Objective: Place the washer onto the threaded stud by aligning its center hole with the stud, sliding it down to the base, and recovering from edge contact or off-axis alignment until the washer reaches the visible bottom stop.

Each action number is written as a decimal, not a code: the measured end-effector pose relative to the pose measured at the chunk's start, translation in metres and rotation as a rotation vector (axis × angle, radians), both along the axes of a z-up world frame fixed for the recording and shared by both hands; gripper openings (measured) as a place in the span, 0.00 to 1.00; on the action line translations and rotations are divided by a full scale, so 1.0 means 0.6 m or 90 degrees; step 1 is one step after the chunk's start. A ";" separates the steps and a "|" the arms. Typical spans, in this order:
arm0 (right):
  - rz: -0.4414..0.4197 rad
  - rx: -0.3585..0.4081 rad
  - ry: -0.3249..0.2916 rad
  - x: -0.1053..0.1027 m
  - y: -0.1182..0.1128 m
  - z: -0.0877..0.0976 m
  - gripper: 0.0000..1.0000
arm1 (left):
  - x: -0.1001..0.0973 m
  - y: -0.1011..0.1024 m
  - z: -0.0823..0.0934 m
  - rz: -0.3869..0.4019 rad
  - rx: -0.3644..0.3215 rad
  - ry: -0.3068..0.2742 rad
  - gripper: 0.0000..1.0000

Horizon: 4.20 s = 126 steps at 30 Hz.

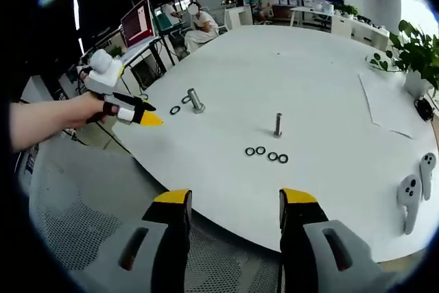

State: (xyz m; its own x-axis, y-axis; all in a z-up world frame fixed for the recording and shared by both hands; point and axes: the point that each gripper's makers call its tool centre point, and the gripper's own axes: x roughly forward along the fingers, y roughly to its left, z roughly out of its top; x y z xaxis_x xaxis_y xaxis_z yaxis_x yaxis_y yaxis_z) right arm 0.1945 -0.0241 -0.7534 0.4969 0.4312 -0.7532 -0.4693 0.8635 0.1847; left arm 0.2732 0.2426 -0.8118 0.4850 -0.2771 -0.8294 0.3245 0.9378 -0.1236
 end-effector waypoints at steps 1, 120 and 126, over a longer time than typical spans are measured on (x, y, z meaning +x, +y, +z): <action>0.001 0.000 0.001 0.000 0.000 -0.001 0.54 | 0.003 0.006 -0.007 0.011 -0.002 0.003 0.48; -0.011 0.017 0.004 0.001 -0.001 0.000 0.52 | 0.043 0.016 -0.075 -0.256 0.159 0.173 0.18; -0.009 0.017 0.003 0.001 0.000 0.001 0.52 | 0.049 -0.004 -0.031 -0.278 0.156 0.136 0.18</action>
State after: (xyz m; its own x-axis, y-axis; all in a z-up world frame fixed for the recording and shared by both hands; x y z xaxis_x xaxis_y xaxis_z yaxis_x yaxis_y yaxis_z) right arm 0.1951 -0.0244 -0.7530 0.4995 0.4434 -0.7443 -0.4557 0.8651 0.2095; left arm 0.3028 0.2401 -0.8304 0.1811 -0.2012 -0.9627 0.6821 0.7308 -0.0244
